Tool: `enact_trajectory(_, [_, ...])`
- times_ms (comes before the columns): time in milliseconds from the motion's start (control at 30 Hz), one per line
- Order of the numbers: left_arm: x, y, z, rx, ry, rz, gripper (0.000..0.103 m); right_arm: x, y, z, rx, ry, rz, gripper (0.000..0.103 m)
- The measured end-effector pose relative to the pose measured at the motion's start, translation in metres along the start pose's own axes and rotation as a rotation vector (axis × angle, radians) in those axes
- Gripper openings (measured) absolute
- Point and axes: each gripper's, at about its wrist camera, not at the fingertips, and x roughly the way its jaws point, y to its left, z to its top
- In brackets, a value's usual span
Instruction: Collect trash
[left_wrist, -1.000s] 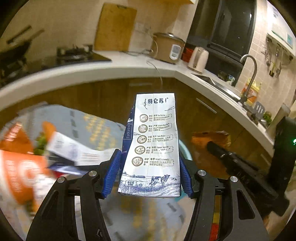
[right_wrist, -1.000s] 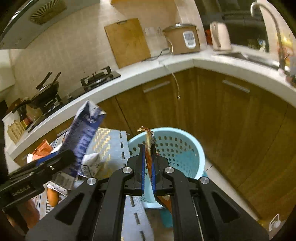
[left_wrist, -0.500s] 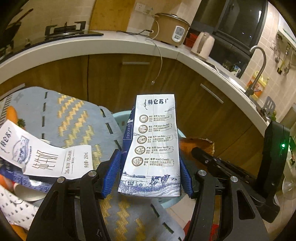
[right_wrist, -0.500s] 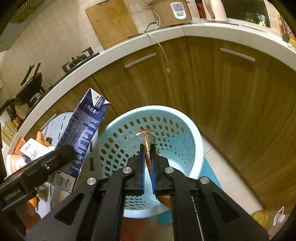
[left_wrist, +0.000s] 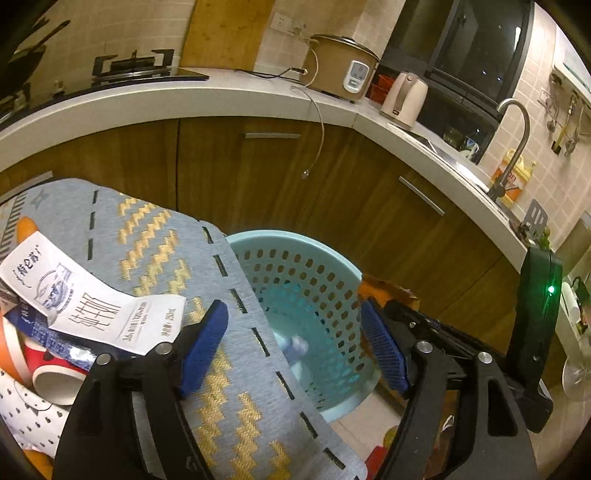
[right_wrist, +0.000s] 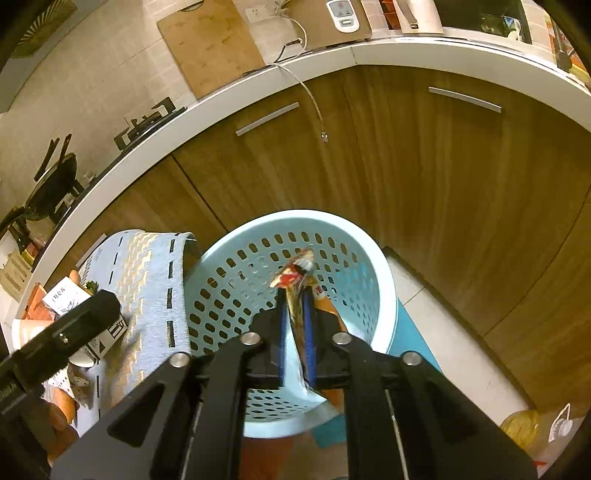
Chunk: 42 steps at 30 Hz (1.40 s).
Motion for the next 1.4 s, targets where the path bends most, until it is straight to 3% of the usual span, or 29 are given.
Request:
enact_trajectory(167, [-0.012, 0.0, -0.001, 0.005, -0.021, -0.005, 0.078, -0.01, 0.006, -0.001, -0.017, -0.022, -0.008, 0.026])
enact_trajectory(533, [-0.059, 0.005, -0.007, 0.008, -0.092, 0.002, 0.078, -0.05, 0.041, -0.005, -0.086, -0.076, 0.053, 0.027])
enact_trajectory(667, [-0.088, 0.015, -0.011, -0.001, -0.139, 0.028, 0.078, -0.062, 0.069, -0.01, -0.132, -0.094, 0.093, 0.039])
enact_trajectory(733, [-0.107, 0.023, -0.014, -0.007, -0.166, 0.044, 0.078, -0.066, 0.085, -0.015, -0.158, -0.105, 0.112, 0.045])
enact_trajectory(1100, [-0.203, 0.115, -0.039, -0.128, -0.289, 0.229, 0.078, -0.049, 0.167, -0.061, -0.288, -0.061, 0.187, 0.046])
enact_trajectory(1333, [-0.204, 0.164, -0.037, -0.186, -0.205, 0.284, 0.076, -0.028, 0.189, -0.087, -0.329, -0.019, 0.169, 0.046])
enact_trajectory(1400, [-0.198, 0.173, -0.038, -0.192, -0.179, 0.278, 0.071, -0.021, 0.19, -0.093, -0.331, 0.004, 0.159, 0.046])
